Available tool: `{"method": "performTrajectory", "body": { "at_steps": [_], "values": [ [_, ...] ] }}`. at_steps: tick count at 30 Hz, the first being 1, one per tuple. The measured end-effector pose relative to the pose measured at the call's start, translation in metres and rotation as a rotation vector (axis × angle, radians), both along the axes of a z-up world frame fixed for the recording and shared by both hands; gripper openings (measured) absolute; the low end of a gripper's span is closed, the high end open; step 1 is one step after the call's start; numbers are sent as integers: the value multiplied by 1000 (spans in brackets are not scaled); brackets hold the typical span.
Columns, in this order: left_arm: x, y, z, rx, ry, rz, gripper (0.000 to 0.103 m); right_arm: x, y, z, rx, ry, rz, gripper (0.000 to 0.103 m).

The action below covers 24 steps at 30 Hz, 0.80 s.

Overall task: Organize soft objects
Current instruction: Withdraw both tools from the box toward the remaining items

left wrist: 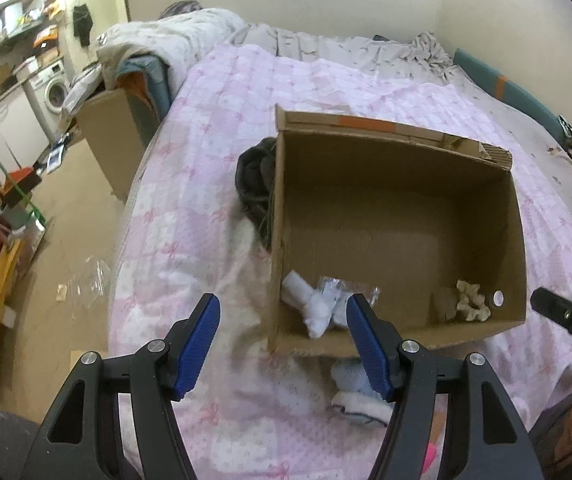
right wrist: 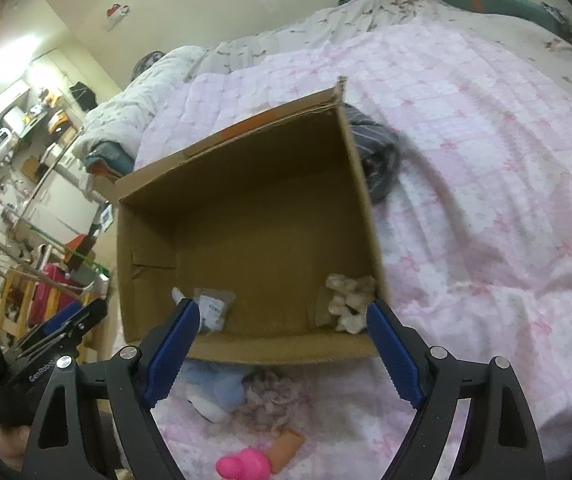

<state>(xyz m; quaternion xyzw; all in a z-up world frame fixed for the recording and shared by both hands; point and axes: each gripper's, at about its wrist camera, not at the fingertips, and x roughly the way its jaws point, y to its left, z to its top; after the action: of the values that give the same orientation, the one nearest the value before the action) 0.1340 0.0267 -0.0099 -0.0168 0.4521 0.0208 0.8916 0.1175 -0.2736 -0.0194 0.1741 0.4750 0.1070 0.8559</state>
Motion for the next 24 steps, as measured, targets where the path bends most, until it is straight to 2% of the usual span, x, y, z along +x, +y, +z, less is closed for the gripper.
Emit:
{"method": "performTrajectory", "body": {
  "at_steps": [9,16,24],
  "values": [
    [-19,12,-13,-56,62,39,63,-23,5,-6,-10,36,43,92],
    [-32,4,-11,-39,57,17,63,-39,8,-14,43,86,56,92],
    [-40,5,-17,-53,88,28,63,-53,16,-23,79,155,91,92]
  ]
}}
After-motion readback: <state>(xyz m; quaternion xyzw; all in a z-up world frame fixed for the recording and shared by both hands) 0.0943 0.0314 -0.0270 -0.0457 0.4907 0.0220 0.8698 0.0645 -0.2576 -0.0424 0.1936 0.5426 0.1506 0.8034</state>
